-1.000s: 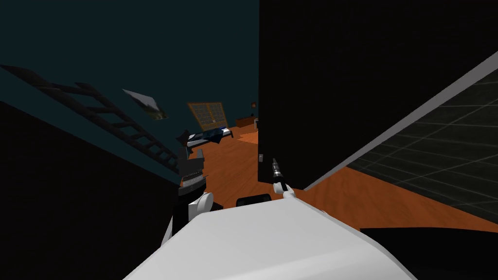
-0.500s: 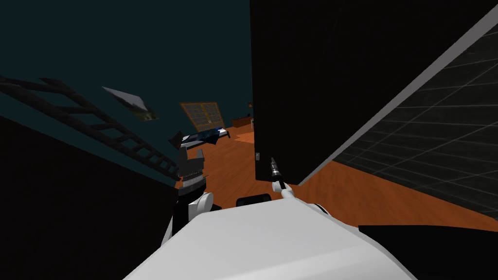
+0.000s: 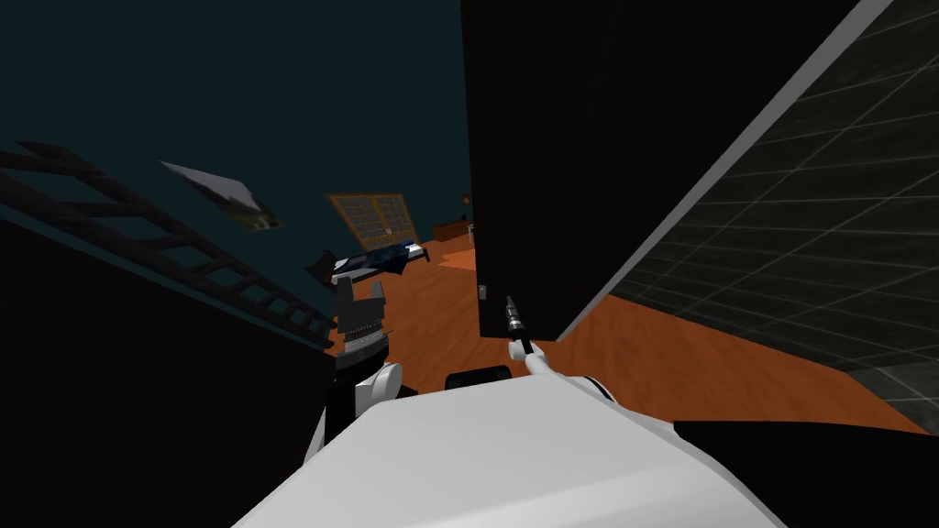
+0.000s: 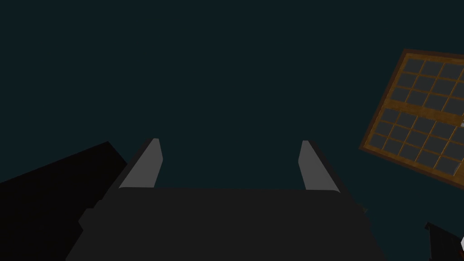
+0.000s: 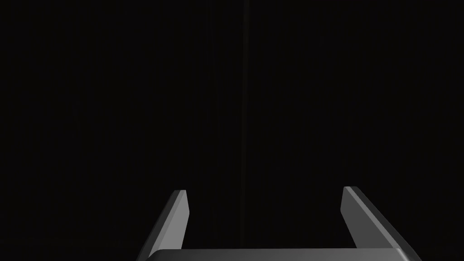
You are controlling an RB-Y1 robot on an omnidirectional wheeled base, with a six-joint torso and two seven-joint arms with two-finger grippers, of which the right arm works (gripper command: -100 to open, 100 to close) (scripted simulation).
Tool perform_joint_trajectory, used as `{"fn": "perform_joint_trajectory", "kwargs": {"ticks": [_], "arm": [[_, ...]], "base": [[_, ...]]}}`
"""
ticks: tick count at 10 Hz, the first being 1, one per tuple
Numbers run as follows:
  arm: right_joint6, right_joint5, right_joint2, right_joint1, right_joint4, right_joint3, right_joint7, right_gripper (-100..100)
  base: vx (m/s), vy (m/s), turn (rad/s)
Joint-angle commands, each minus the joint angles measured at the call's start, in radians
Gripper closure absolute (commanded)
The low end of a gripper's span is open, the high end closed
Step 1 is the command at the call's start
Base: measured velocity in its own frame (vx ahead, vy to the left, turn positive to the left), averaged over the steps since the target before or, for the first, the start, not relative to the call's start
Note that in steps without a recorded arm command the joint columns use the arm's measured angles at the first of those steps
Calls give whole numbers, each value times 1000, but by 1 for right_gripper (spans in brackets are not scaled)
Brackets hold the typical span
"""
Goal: Push the door open
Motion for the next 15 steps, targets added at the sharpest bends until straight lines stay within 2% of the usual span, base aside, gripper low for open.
{"fn": "perform_joint_trajectory", "kwargs": {"ticks": [1, 5, 9, 10, 13, 15], "arm": [[-14, 3, 9, -19, 32, 0, -2, -100], [-30, 12, 41, -54, 79, 2, -6, -100], [-36, 15, 59, -68, 97, 2, -8, -100], [-28, 15, 58, -62, 84, 3, -7, -100], [-29, 15, 46, -62, 86, 3, -7, -100], [-29, 15, 28, -62, 86, 2, -6, -100]], "base": [[-56, 64, -96], [-72, 111, -67], [-63, 172, -7], [-18, 85, -7], [47, -147, -4], [89, -203, -3]]}}
